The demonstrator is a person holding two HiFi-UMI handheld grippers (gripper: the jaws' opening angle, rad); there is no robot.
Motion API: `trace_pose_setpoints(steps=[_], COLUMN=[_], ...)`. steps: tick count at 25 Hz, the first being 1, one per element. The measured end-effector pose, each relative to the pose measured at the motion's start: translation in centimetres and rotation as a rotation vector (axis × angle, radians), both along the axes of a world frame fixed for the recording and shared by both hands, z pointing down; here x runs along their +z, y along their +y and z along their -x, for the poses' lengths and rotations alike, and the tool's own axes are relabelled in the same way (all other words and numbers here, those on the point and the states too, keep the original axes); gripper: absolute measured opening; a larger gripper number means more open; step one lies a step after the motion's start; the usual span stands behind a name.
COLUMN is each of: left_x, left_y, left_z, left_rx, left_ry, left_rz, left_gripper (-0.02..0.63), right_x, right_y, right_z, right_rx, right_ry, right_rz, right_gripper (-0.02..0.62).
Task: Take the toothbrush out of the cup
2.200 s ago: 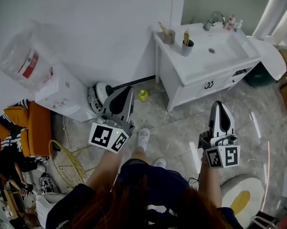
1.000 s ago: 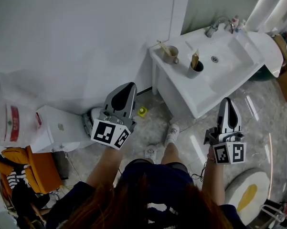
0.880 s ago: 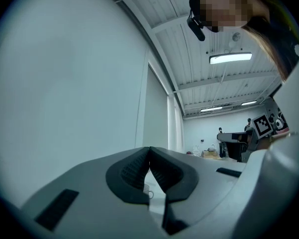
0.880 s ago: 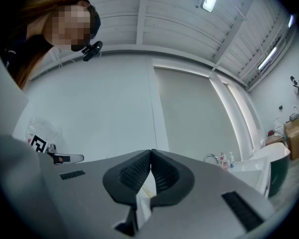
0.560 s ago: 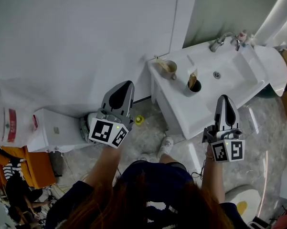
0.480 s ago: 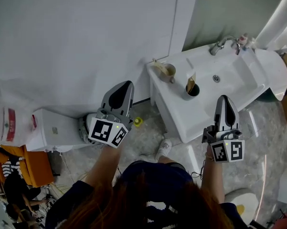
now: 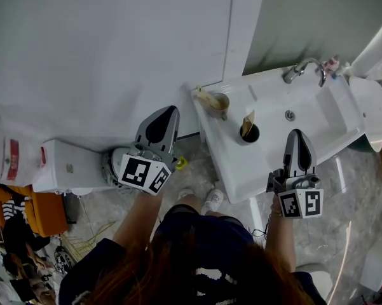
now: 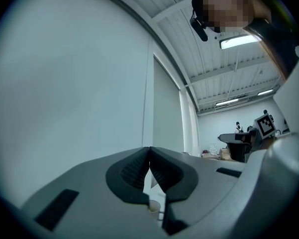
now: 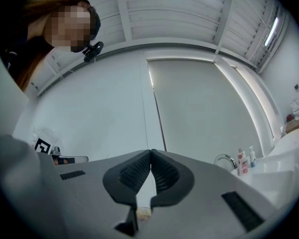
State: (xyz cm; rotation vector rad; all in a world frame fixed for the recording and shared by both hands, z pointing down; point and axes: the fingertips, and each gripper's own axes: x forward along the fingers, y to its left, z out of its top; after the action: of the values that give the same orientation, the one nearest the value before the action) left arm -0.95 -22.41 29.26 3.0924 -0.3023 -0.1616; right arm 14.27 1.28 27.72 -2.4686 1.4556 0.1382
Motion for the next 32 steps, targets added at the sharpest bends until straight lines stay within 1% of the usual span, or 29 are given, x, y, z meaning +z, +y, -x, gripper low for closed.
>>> trace_pose_setpoints(steps=[6,9,11,13,15,19,20,21,22,28,32], left_x=[1.2,2.0,2.3,2.6,3.0,4.9,5.5,6.2,6.8,10.2,12.6], left_y=[-1.0,-1.9,-2.7,-3.8,-4.9,-6.6,-6.9,-7.1,-7.3,-8.9,-9.8], left_z=[-3.4,-5.2,-6.3,-7.5,-8.8,-11.1,-11.7,-12.2,-12.7,-14.5,-15.7], left_rx=[0.025,0.051,0.073,0.103,0.148,0.23,0.247,0.264,0.279,0.336,0.369], left_ry=[-0.015,-0.024,-0.029,-0.027,-0.031,-0.083,-0.101,-0.118,-0.135,-0.204,-0.245], left_rz=[0.005,0.017,0.008,0.004,0.02,0.043,0.051,0.063,0.074,0.108,0.133], left_gripper=[0.02,0.02,0.02,0.021,0.021,0.023,0.038,0.09,0.128,0.174,0.192], right_x=[1.2,1.6,1.6,1.5,1.5,1.9,2.1,2.3,2.6,4.2,5.0], right_y=[-0.4,-0.7,-1.2,-2.1,-3.3,-5.8,-6.4,-6.9,-7.4,-10.1,-11.9], right_z=[-2.6,-3.6,-4.3,-4.9,-5.4,-6.0,-6.2,-6.4,-6.6,-7.4,-7.7], right_rx=[0.031,0.065,0.092,0.113,0.13,0.156,0.162,0.168,0.174,0.202,0.207], right_ry=[-0.021,-0.032,-0.037,-0.033,-0.029,-0.035,-0.038,-0.041,-0.045,-0.068,-0.07], right_rz=[0.009,0.019,0.021,0.025,0.034,0.045,0.049,0.055,0.062,0.095,0.116], right_gripper=[0.015,0.015,0.015,0.015,0.015,0.015,0.015,0.015,0.015,0.015,0.015])
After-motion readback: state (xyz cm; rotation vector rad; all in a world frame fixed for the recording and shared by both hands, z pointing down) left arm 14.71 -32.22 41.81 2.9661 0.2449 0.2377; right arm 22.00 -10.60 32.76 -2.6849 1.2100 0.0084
